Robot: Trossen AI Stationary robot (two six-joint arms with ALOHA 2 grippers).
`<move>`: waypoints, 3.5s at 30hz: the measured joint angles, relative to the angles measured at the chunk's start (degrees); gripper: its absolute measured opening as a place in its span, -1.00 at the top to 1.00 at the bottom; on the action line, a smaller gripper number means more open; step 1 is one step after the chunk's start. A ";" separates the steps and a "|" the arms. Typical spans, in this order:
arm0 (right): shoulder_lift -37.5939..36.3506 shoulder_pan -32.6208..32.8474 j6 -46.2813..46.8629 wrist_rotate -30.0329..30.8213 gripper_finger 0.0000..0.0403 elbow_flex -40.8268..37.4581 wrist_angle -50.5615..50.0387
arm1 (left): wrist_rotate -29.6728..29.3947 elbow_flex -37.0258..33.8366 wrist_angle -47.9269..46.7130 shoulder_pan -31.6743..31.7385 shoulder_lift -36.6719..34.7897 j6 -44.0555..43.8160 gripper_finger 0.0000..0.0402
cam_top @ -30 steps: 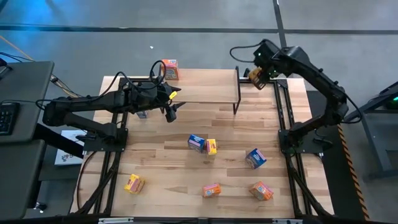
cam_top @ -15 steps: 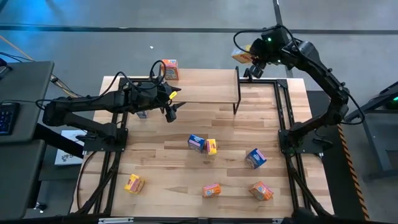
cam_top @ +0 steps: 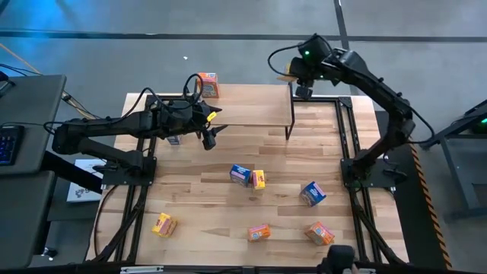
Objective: Stack cereal on shelf
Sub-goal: Put the top right yellow cereal box on the shelf
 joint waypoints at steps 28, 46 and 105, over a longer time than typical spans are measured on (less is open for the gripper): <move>3.65 6.33 0.23 -0.99 0.29 -0.04 -4.89 | 0.06 0.02 1.46 0.00 0.00 -2.68 -0.36; 3.62 6.33 4.24 -2.22 0.29 -0.04 -7.34 | 0.01 0.02 1.46 0.00 0.00 -2.68 -0.36; 6.27 5.55 2.73 -2.27 -0.06 -0.22 -4.67 | -0.01 0.02 1.46 0.02 0.00 -2.66 -0.36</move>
